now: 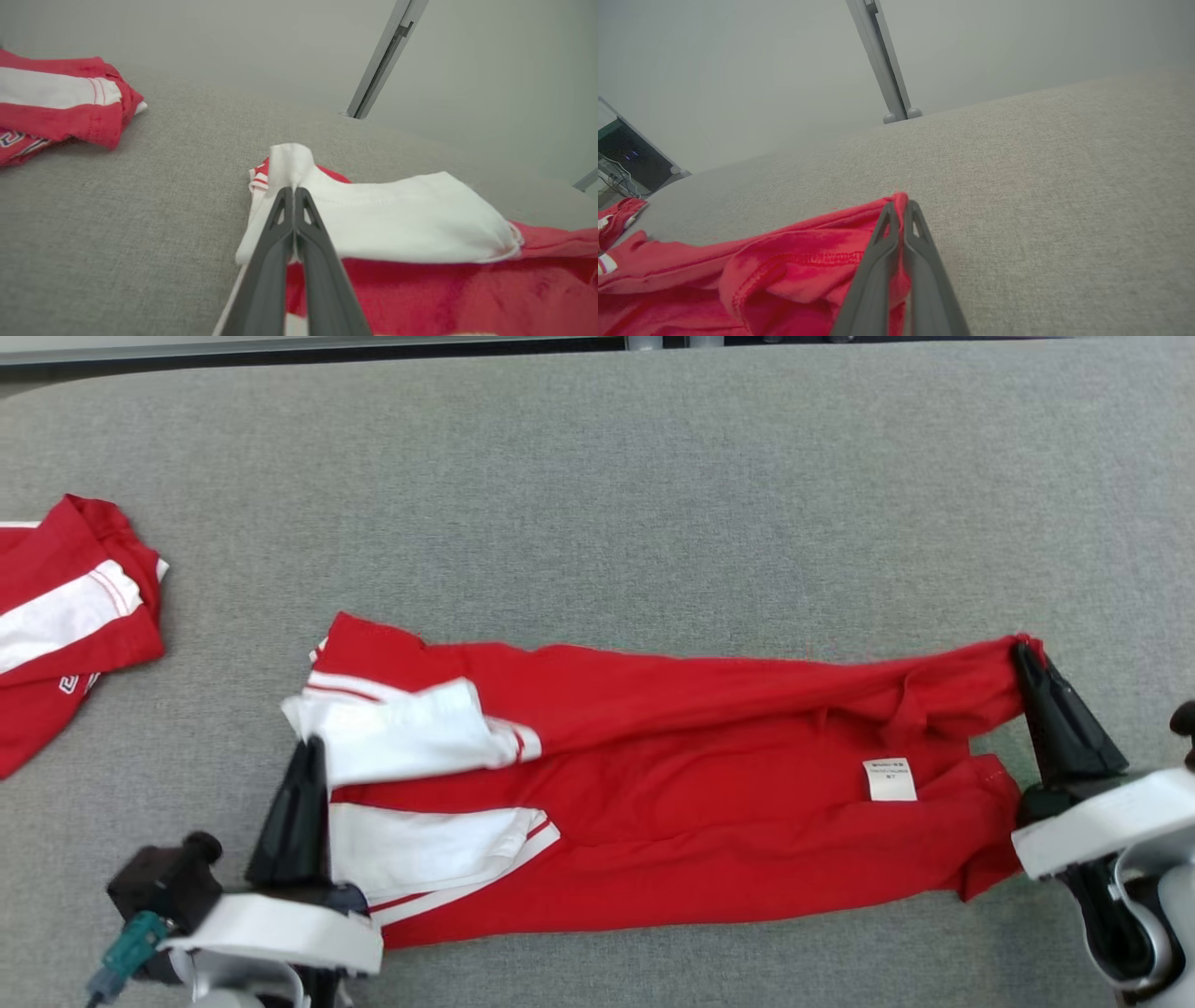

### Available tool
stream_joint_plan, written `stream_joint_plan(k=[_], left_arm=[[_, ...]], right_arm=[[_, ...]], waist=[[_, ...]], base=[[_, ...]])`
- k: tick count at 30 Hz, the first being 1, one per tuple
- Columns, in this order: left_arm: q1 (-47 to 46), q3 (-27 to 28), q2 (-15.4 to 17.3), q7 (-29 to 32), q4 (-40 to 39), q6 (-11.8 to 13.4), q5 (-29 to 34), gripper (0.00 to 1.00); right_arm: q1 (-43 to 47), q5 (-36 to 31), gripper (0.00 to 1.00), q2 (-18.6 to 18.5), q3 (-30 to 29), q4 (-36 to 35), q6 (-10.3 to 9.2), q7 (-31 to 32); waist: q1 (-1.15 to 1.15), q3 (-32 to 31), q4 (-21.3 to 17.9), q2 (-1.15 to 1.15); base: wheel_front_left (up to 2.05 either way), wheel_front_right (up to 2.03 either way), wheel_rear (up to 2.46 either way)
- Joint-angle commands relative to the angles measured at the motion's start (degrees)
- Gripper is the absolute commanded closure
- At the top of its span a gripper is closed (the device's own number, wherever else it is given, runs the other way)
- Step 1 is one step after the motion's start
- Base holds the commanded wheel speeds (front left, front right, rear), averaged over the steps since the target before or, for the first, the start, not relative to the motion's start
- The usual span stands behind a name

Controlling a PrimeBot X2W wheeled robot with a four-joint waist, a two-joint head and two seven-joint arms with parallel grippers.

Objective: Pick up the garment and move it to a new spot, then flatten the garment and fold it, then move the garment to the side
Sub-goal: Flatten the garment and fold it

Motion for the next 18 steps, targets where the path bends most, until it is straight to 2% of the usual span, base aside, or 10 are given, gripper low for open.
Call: stream_joint_plan(k=[1,8,9,10,11,12,18], left_arm=[[0.83,0.00,0.15,0.25,-0.16,0.36,-0.60,1.00],[2.95,-0.49,-0.43,1.83,3.63,0.69,-2.38,1.00],[2.83,-0.47,-0.44,1.93,4.22,0.67,-2.75,0.93],[2.71,-0.46,-0.52,2.14,4.79,0.65,-3.08,0.62],[2.61,-0.54,-0.52,2.38,5.38,0.79,-3.12,0.16],[2.51,-0.60,-0.55,2.50,5.82,0.67,-3.50,0.00],[2.23,-0.60,-0.32,0.99,7.32,1.15,-2.71,0.00]], right_arm=[[1.39,-0.19,1.00,-0.40,0.24,-0.87,-0.11,-0.80],[8.41,-3.25,0.99,-0.28,0.74,-5.19,-0.10,-3.11],[9.26,-3.94,0.66,-0.09,0.79,-5.57,-0.10,-3.05],[10.08,-4.73,0.50,0.04,0.97,-5.72,-0.10,-2.50],[10.79,-5.37,0.16,0.35,1.26,-6.01,-0.10,-2.36],[11.48,-6.26,0.01,0.63,1.41,-6.22,-0.10,-2.11],[14.57,-11.35,0.00,2.45,0.20,-6.34,-0.10,-1.89]], waist=[[0.00,-0.38,0.36,0.00],[0.00,-1.33,0.84,0.00],[0.00,-1.34,0.81,0.00],[0.00,-1.33,0.79,0.00],[0.00,-1.33,0.82,0.00],[0.00,-1.31,0.87,0.00],[0.00,-1.57,0.86,0.00]], base=[[0.00,0.00,0.00],[0.00,0.00,0.00],[0.00,0.00,0.00],[0.00,0.00,0.00],[0.00,0.00,0.00],[0.00,0.00,0.00],[0.00,0.00,0.00]])
